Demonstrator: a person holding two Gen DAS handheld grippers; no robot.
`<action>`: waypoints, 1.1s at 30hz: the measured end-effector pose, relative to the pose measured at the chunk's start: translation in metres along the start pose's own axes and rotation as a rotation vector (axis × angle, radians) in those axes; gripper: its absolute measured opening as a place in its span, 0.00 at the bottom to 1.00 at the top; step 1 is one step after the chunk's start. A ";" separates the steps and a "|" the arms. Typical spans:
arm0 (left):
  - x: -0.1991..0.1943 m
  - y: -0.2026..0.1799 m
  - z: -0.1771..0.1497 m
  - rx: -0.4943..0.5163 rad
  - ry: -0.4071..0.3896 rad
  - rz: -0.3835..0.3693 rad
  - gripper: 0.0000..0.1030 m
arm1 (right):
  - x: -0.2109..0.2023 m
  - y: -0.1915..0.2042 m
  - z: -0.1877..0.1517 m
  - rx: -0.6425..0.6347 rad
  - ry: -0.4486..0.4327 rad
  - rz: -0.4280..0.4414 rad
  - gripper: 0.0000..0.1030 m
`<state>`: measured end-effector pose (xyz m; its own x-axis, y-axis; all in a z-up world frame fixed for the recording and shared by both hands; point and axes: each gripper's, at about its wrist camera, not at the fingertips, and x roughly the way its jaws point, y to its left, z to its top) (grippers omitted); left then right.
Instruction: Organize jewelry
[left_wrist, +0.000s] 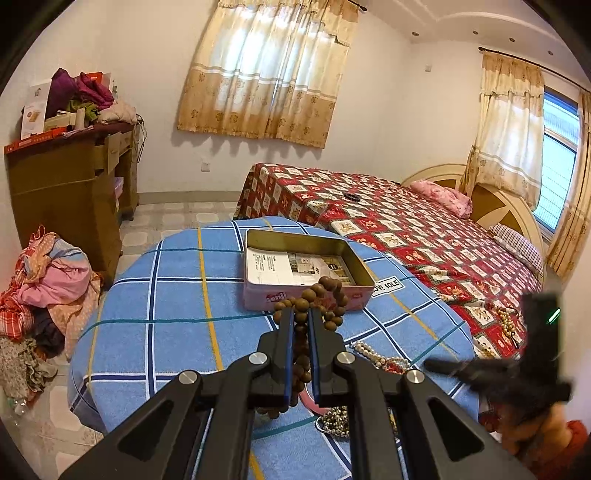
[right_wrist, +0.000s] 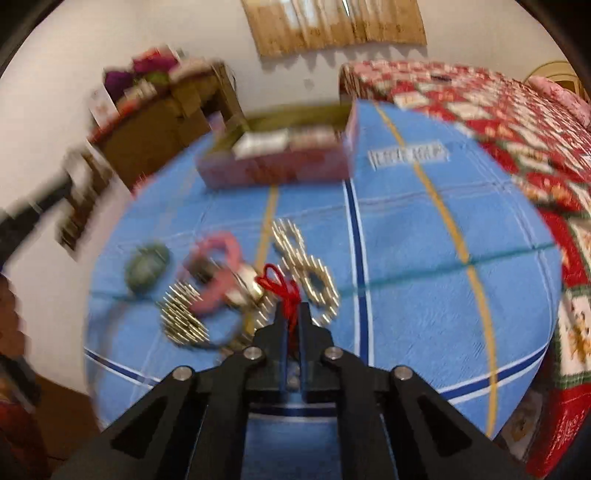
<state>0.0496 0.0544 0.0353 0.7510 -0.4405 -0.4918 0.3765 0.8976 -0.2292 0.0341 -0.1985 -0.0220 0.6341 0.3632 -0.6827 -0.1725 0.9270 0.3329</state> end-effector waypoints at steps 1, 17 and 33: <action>0.001 -0.001 0.000 -0.002 -0.001 0.001 0.07 | -0.012 0.000 0.009 0.013 -0.038 0.035 0.07; 0.019 0.004 0.002 -0.003 0.015 -0.003 0.07 | 0.019 0.007 0.002 -0.105 0.068 -0.047 0.19; 0.008 -0.002 0.004 0.002 0.005 -0.012 0.07 | 0.026 -0.011 -0.016 -0.075 0.108 -0.136 0.09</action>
<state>0.0569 0.0490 0.0355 0.7437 -0.4514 -0.4931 0.3865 0.8922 -0.2338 0.0401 -0.1980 -0.0537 0.5712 0.2377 -0.7857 -0.1486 0.9713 0.1859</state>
